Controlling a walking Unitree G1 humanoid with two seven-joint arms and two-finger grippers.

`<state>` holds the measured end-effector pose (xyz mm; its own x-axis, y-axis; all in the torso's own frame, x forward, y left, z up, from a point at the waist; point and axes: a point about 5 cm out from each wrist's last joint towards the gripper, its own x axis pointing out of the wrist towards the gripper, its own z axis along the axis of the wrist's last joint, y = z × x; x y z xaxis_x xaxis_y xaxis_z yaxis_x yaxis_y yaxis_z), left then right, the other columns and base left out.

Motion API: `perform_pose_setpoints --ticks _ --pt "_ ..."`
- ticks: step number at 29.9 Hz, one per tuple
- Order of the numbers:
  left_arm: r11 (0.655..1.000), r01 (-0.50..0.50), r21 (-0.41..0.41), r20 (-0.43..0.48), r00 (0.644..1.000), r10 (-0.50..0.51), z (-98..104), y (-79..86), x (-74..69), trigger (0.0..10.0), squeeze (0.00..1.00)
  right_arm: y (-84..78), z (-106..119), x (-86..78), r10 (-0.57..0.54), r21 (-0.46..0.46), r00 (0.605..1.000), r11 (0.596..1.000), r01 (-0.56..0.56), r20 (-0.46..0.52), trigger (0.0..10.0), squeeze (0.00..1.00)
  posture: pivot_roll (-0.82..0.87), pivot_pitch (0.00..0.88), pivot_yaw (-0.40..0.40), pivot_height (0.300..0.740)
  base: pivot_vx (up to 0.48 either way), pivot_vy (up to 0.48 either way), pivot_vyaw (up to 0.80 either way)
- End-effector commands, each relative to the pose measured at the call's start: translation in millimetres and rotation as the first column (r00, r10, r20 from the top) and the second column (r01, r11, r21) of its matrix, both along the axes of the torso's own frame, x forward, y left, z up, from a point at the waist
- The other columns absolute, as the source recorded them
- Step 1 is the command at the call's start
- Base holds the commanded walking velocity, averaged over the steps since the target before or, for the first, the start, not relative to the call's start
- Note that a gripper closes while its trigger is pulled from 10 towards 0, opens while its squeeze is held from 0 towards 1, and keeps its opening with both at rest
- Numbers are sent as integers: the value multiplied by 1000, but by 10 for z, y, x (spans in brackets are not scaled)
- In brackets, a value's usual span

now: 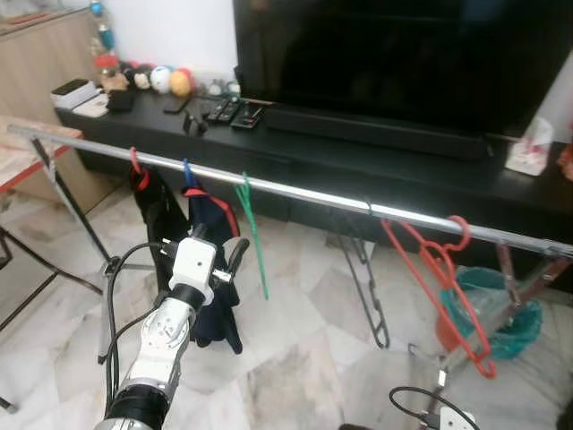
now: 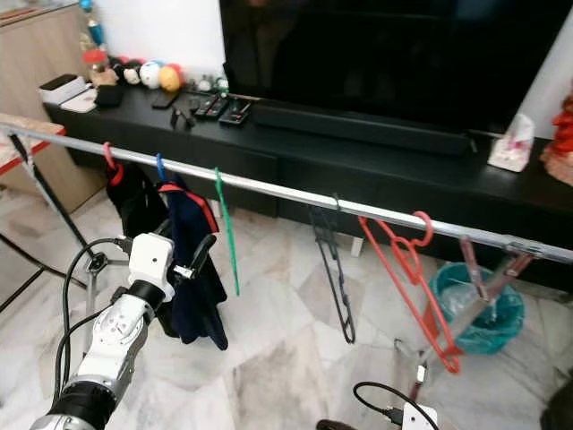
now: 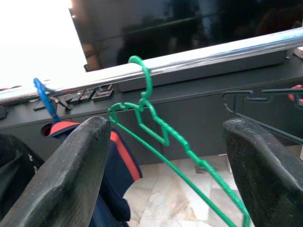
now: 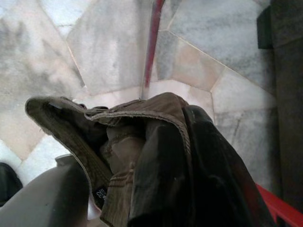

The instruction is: Hang hanger

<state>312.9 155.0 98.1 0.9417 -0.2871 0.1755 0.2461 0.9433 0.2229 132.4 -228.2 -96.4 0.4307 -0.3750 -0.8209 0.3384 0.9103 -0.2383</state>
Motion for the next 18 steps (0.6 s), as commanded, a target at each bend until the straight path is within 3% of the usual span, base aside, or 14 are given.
perform_pose_setpoints --ticks 1,14,18 --pt "1000 3 -1 9 1000 -3 50 11 16 10000 0 -18 23 44 -2 -13 1000 1000 3 22 10000 0 56 0 -6 740 0 0 0" --pt "997 71 -10 -37 997 -72 -4 -75 -18 10000 0 -11 21 43 8 -15 1000 1000 -7 17 10000 0 57 0 -5 740 0 0 0" --pt "998 58 -8 -7 998 -58 49 -63 -9 10000 0 -7 21 44 9 -16 1000 1000 -9 17 10000 0 58 0 -5 740 266 0 0"
